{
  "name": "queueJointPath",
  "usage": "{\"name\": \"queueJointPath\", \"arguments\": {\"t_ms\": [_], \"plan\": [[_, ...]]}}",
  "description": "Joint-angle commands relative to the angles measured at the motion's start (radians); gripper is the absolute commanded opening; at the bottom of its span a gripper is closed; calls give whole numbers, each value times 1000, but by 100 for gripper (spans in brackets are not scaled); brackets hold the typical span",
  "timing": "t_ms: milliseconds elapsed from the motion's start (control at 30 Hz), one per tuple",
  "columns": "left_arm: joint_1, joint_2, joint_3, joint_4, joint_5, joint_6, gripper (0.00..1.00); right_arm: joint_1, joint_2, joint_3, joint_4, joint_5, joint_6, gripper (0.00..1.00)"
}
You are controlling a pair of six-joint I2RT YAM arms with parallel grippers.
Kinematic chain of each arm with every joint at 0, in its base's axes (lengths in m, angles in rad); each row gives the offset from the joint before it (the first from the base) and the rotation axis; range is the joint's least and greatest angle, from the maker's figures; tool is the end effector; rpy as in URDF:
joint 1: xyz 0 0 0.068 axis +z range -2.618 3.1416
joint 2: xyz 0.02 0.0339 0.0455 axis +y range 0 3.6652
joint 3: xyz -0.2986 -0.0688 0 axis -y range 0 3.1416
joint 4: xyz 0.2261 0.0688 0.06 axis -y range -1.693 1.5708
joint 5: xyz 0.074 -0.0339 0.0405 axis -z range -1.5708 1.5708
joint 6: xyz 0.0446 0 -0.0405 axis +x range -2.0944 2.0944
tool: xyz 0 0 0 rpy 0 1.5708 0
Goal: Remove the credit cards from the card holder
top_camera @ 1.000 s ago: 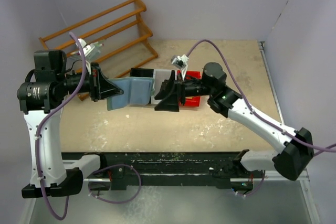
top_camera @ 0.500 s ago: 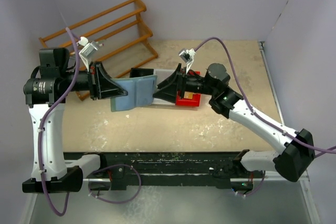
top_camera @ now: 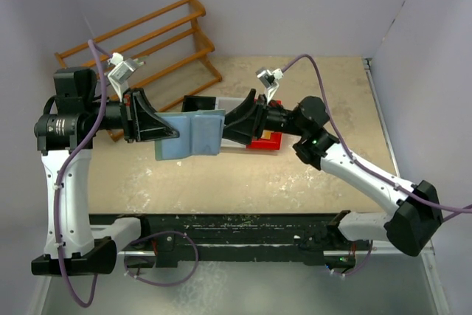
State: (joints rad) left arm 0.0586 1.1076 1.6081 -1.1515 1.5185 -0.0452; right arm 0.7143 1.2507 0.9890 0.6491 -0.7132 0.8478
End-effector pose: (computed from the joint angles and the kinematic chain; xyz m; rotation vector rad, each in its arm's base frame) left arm 0.1193 -0.0376 0.4955 0.7112 1.7425 -1.6108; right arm 0.1771 0.1922 0.4371 -0.6386 1.3586 1.7228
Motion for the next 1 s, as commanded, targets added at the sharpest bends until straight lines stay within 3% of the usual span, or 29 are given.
{"name": "queueJointPath", "arguments": {"t_ms": [0, 467, 667, 967], "plan": [[1, -15, -11, 60, 65, -29, 0, 22, 20, -35, 277, -116, 133, 69], [1, -50, -47, 217, 101, -179, 0, 33, -7, -139, 610, -210, 267, 69], [1, -61, -54, 249, 106, -210, 0, 33, 5, -164, 714, -163, 324, 68], [2, -65, -57, 289, 124, -257, 0, 61, 60, -161, 805, -90, 369, 51]]}}
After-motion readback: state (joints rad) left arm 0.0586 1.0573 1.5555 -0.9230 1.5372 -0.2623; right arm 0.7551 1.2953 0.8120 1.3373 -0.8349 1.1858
